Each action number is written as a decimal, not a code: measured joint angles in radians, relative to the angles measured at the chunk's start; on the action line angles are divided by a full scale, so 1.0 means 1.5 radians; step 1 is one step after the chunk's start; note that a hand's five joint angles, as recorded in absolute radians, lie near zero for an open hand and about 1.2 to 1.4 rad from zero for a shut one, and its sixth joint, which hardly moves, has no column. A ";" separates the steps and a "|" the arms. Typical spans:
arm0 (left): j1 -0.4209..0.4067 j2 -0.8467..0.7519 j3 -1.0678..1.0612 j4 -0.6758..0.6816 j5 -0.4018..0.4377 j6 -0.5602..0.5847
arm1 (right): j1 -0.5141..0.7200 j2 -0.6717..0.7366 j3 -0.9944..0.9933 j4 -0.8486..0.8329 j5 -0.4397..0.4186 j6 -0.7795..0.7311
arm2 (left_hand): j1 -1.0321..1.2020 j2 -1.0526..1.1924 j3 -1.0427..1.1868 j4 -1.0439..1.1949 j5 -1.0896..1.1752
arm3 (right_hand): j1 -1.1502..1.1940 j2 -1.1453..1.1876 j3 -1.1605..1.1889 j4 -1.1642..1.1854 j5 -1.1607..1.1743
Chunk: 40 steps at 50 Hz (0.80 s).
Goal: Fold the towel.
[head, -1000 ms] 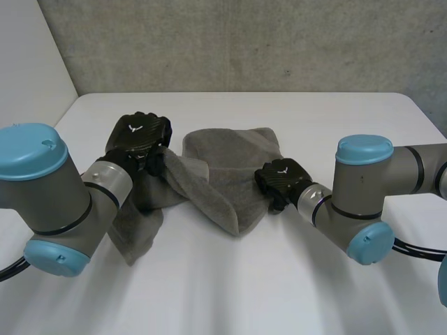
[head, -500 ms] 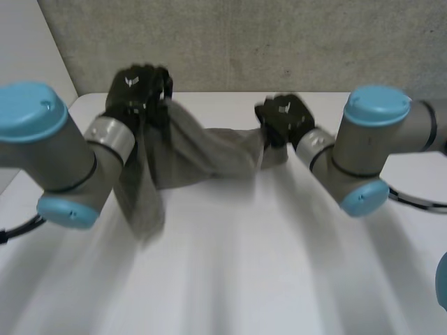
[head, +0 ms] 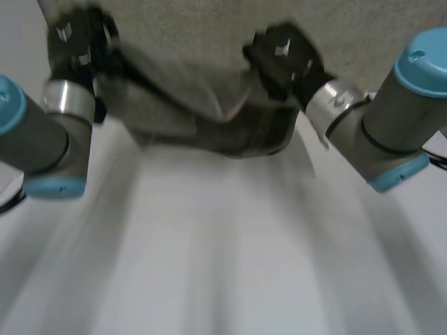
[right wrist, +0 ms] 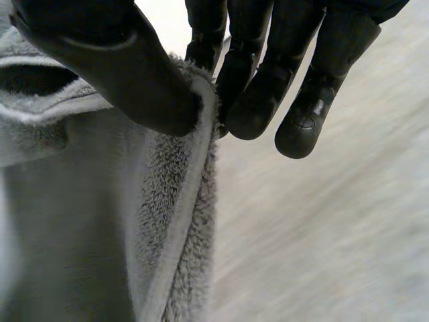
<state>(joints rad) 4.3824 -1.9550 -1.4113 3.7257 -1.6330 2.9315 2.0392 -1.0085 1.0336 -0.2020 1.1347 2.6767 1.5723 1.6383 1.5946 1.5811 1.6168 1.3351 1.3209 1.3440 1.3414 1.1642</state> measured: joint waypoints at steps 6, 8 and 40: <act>0.014 -0.010 -0.105 -0.073 0.023 0.011 | 0.002 0.026 0.023 0.172 -0.027 -0.110 | 0.000 0.000 0.000 0.000 0.000 | 0.000 0.000 0.000 0.000 0.000; 0.020 -0.014 -0.131 -0.091 0.032 0.018 | 0.003 0.035 0.033 0.212 -0.026 -0.144 | 0.000 0.000 0.000 0.000 0.000 | 0.000 0.000 0.000 0.000 0.000; 0.041 0.166 -0.239 -0.277 0.234 0.340 | 0.056 0.032 0.211 0.265 0.047 -0.059 | -0.677 -0.726 -0.703 -0.680 -0.728 | 0.000 0.000 0.000 0.000 0.000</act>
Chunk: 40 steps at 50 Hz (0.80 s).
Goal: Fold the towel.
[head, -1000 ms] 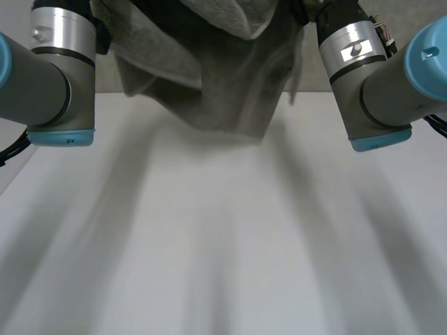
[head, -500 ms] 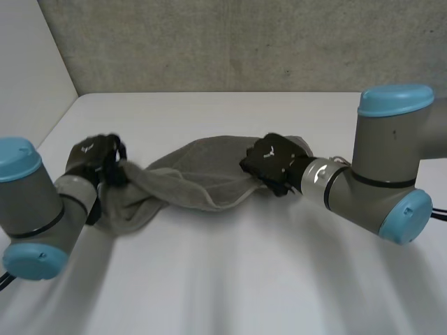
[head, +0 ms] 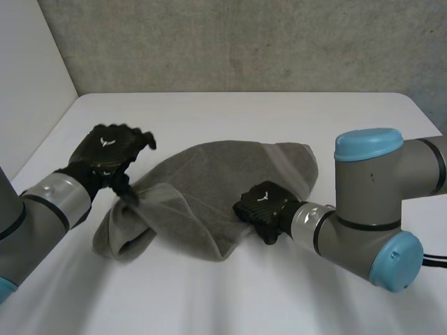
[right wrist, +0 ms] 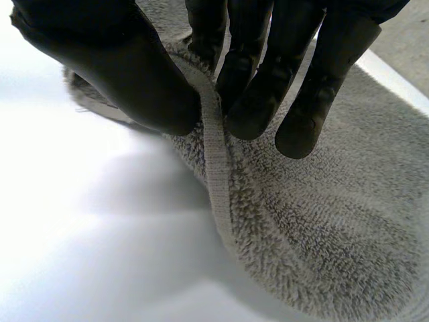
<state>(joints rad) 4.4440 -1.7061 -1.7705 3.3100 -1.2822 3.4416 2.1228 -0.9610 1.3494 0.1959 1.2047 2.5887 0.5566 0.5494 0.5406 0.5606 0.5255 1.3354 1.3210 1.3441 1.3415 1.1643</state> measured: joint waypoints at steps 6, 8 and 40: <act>-0.057 -0.051 0.062 0.001 0.003 0.007 | 0.009 -0.008 0.026 -0.002 -0.003 0.002 | 0.000 0.002 0.001 0.000 0.014 | 0.000 0.000 0.000 0.000 0.000; -0.072 -0.078 0.085 -0.002 0.003 0.012 | 0.009 -0.009 0.032 -0.003 -0.004 0.002 | 0.000 0.002 0.002 0.000 0.014 | 0.000 0.000 0.000 0.000 0.000; -0.114 -0.383 0.352 -0.174 -0.092 0.250 | -0.001 -0.011 0.052 -0.009 -0.009 -0.007 | 0.247 0.251 0.258 0.247 0.261 | 0.000 0.000 0.000 0.000 0.000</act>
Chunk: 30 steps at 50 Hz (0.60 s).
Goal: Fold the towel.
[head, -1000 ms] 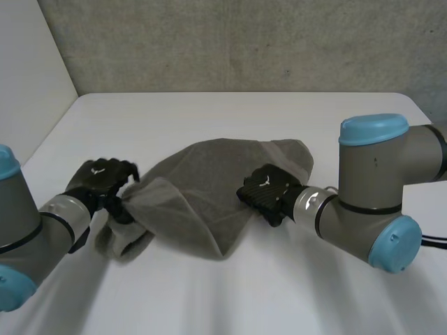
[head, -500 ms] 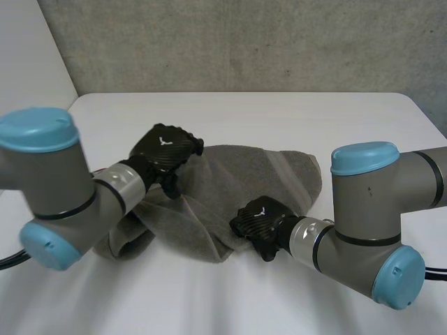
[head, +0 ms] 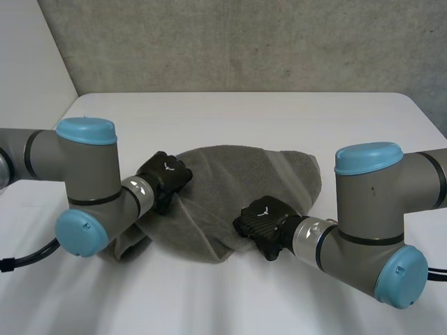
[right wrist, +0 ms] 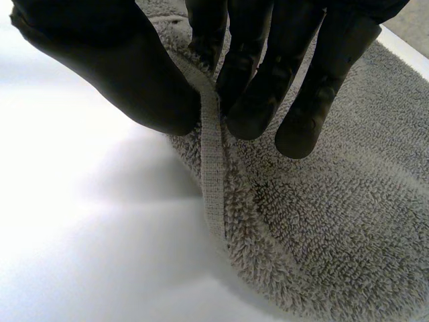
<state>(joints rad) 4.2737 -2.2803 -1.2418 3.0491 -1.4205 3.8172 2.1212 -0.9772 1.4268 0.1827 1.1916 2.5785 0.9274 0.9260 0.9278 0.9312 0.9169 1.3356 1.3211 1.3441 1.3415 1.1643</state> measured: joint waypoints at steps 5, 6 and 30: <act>0.000 -0.003 -0.004 0.001 0.003 0.001 | 0.000 0.000 -0.001 -0.001 0.001 0.000 | 0.167 0.170 0.167 0.166 0.166 | 0.000 0.000 0.000 0.000 0.000; -0.001 -0.004 -0.005 0.001 0.003 0.001 | 0.000 0.000 -0.001 -0.001 0.001 0.000 | 0.172 0.176 0.175 0.171 0.173 | 0.000 0.000 0.000 0.000 0.000; 0.001 0.135 -0.013 0.045 -0.010 -0.103 | -0.046 -0.120 -0.038 -0.016 0.011 0.004 | 0.347 0.384 0.411 0.395 0.378 | 0.000 0.000 0.000 0.000 0.000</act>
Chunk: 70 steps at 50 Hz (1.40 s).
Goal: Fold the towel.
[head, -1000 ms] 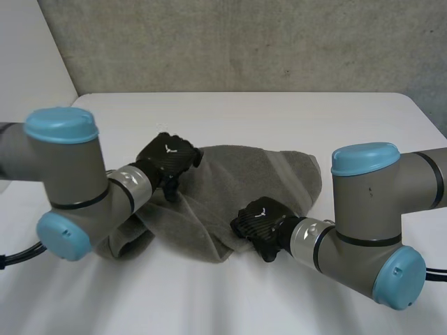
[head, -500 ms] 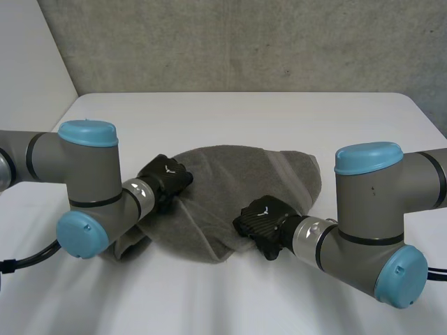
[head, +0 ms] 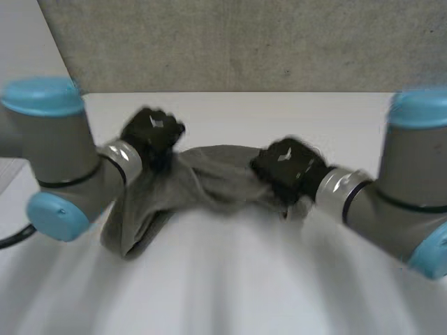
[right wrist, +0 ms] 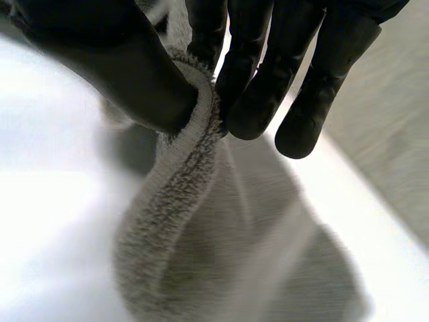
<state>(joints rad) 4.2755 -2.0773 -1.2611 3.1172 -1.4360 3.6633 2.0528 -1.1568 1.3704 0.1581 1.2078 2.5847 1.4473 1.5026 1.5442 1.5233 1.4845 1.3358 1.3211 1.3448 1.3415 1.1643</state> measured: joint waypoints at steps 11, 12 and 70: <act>0.015 0.222 -0.068 0.090 -0.032 -0.222 | -0.051 -0.165 -0.055 0.008 0.014 0.006 | 0.000 0.006 0.001 0.000 0.000 | 0.000 0.000 0.000 0.000 0.000; 0.019 0.237 -0.078 0.097 -0.034 -0.240 | -0.055 -0.181 -0.062 0.012 0.018 0.006 | 0.000 0.006 0.002 0.000 0.000 | 0.000 0.000 0.000 0.000 0.000; 0.135 0.092 -0.077 0.240 -0.080 -0.332 | -0.009 0.048 -0.193 -0.013 -0.006 -0.020 | 0.018 0.012 0.004 0.000 0.016 | 0.003 0.007 0.001 0.000 0.003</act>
<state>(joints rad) 4.4784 -1.9398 -1.3761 3.4772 -1.5568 3.1652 2.0399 -1.0852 1.0808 0.1386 1.1982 2.5546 1.4747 1.5204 1.5503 1.5234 1.5089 1.3408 1.3320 1.3467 1.3416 1.1689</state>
